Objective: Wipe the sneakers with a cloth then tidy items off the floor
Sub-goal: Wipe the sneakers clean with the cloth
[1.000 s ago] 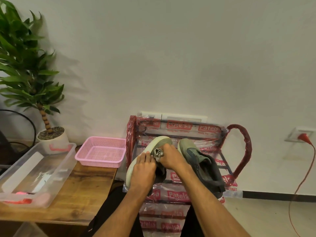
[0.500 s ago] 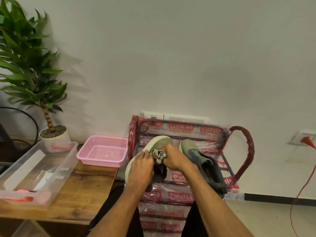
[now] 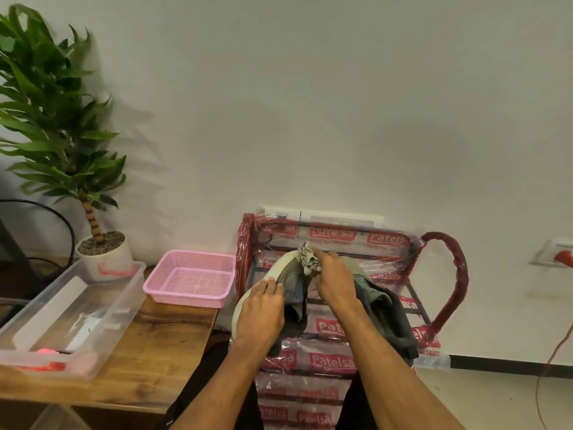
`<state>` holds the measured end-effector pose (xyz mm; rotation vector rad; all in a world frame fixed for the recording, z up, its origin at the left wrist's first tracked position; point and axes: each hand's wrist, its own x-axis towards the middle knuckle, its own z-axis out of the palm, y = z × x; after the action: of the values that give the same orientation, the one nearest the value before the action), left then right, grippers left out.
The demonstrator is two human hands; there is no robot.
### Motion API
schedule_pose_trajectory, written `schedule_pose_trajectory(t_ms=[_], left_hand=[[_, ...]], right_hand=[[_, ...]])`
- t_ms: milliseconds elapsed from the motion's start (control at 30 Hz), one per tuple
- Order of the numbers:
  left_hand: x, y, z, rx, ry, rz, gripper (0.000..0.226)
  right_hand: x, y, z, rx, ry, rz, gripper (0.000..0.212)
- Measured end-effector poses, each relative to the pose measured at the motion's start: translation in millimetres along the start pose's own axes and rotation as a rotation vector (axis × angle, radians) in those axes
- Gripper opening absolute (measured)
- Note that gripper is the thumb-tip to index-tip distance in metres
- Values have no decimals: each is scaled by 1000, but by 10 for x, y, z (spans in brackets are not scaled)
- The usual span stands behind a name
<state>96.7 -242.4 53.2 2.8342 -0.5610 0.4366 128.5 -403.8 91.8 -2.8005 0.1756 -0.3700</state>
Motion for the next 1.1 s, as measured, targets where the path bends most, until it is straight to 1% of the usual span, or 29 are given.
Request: schedule_pose_trajectory(t_ms=[67,167,267,367,433,567,667,733,800,900,967,1033,1100], left_hand=[[-3,4,6,3,12,2,51],[-15,20,-6,2,32,0,50],[11,-13,-44,-28,56,-17,38],[19,-49,-68,-63,52,-38,30],[-8,-21,-67,-61,50,-32,28],[-20,13,-79,-61,43,-19,32],[-3,-17,-89,-52,19,-27,37],[8,-37,-83,-49,8,-34,37],[17,-41,-101,-53,11,-40,33],[33,-33,-103,-51,20,-37,30],[29,-27,-104,-48,19,-42,31],[23,-23,-121,-53,19,-47,31],[15,-26,-135,-55,20,-51,32]], right_hand=[[-29,-60,4,52,30,-9,65],[-108,-235,88,192,-22,-49,69],[-217,-342,209,299,-79,-63,60],[-265,-304,196,382,-119,-90,52],[-265,-237,165,380,-146,-110,51],[-234,-203,177,265,-153,-116,64],[-202,-259,167,175,-104,-135,60],[-180,-283,182,189,-79,-102,58],[-173,-293,164,263,-126,-51,54],[-135,-269,76,342,-240,-90,46],[-137,-251,11,378,-285,-126,43],[-153,-207,-14,405,-325,-139,42],[-159,-124,-40,439,-399,-131,42]])
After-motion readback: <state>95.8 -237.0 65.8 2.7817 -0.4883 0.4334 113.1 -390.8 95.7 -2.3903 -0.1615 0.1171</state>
